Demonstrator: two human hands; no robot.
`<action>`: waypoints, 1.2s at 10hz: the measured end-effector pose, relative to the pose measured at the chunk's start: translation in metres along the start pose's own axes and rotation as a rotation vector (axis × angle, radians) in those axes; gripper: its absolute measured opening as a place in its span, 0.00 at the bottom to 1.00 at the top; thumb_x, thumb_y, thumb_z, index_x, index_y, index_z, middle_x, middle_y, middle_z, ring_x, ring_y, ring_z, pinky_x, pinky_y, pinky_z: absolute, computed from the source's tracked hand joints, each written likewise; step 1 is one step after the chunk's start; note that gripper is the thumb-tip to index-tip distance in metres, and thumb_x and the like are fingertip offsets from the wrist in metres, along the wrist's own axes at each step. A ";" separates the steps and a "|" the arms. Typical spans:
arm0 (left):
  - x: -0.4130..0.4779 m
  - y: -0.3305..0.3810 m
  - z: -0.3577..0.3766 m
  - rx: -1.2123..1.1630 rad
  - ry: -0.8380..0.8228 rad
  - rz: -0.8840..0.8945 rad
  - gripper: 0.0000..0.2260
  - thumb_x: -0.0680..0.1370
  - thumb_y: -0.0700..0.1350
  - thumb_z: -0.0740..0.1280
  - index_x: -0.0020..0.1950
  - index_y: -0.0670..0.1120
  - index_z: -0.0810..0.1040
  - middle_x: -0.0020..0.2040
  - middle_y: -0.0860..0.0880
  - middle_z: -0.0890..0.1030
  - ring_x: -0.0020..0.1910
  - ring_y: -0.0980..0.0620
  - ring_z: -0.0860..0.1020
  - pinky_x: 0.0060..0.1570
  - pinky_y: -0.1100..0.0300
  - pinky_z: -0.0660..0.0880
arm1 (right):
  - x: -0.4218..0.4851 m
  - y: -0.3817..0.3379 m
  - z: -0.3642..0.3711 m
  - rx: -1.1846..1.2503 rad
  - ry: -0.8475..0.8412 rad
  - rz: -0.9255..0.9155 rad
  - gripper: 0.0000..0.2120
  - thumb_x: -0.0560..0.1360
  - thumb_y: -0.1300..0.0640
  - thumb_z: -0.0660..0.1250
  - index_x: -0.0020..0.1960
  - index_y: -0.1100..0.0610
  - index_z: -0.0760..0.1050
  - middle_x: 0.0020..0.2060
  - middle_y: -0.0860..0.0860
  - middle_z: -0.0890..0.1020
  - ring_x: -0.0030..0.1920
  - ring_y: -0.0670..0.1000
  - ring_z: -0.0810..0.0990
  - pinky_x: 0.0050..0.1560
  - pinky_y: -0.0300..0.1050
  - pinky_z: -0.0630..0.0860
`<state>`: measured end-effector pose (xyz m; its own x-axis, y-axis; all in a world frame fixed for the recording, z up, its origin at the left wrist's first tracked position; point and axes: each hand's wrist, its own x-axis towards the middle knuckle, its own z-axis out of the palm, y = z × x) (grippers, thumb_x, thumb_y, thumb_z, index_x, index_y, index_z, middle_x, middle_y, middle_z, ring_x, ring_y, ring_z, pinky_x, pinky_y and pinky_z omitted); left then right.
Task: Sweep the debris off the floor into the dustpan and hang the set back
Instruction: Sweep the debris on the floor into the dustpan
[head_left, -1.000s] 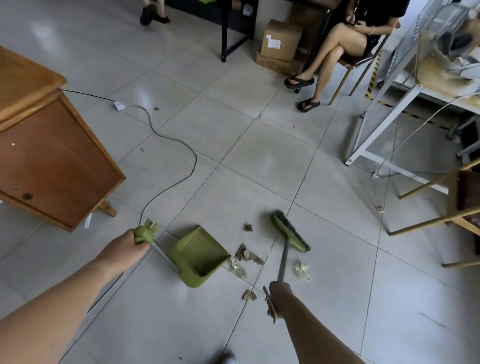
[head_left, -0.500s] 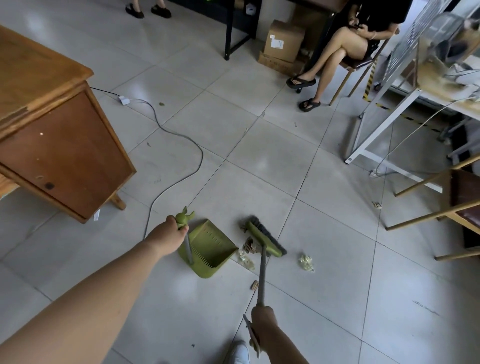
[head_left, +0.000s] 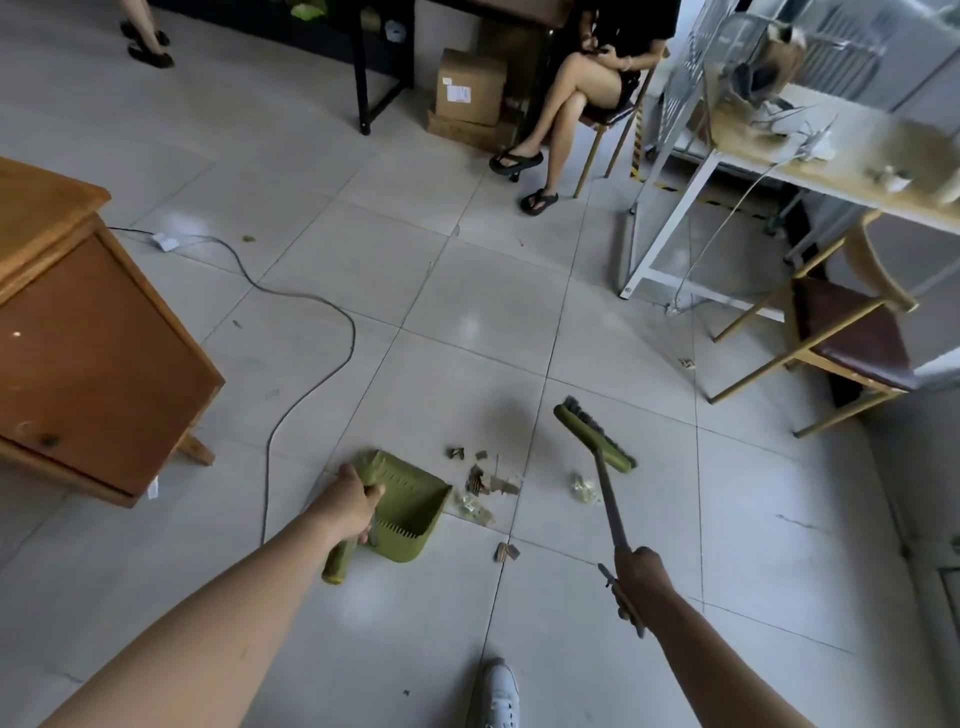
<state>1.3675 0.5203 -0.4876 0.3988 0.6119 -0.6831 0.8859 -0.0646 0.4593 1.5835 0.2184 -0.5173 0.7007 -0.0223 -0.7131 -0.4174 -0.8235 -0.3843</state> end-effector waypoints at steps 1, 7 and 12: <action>-0.004 -0.011 0.013 -0.066 0.036 0.063 0.13 0.83 0.48 0.57 0.60 0.39 0.62 0.39 0.40 0.76 0.34 0.41 0.78 0.36 0.49 0.77 | 0.009 0.003 -0.006 0.042 0.017 0.043 0.11 0.79 0.62 0.51 0.47 0.66 0.70 0.27 0.59 0.73 0.20 0.52 0.70 0.22 0.39 0.67; -0.110 -0.083 0.068 -0.160 -0.165 0.158 0.09 0.83 0.49 0.56 0.59 0.46 0.60 0.30 0.45 0.74 0.21 0.50 0.71 0.24 0.59 0.72 | -0.053 0.054 0.047 0.296 -0.167 0.303 0.18 0.80 0.63 0.51 0.35 0.66 0.69 0.25 0.57 0.69 0.24 0.52 0.64 0.26 0.40 0.61; -0.146 -0.057 0.121 -0.349 -0.327 0.036 0.12 0.83 0.48 0.55 0.62 0.45 0.55 0.39 0.41 0.73 0.26 0.48 0.73 0.43 0.45 0.81 | -0.106 0.088 0.080 0.179 -0.227 0.240 0.13 0.80 0.63 0.55 0.37 0.61 0.66 0.31 0.56 0.70 0.28 0.53 0.69 0.27 0.45 0.68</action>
<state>1.2877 0.3393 -0.4824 0.5307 0.3303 -0.7806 0.7603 0.2215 0.6106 1.4263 0.1933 -0.5228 0.4324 -0.0601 -0.8997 -0.6630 -0.6974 -0.2721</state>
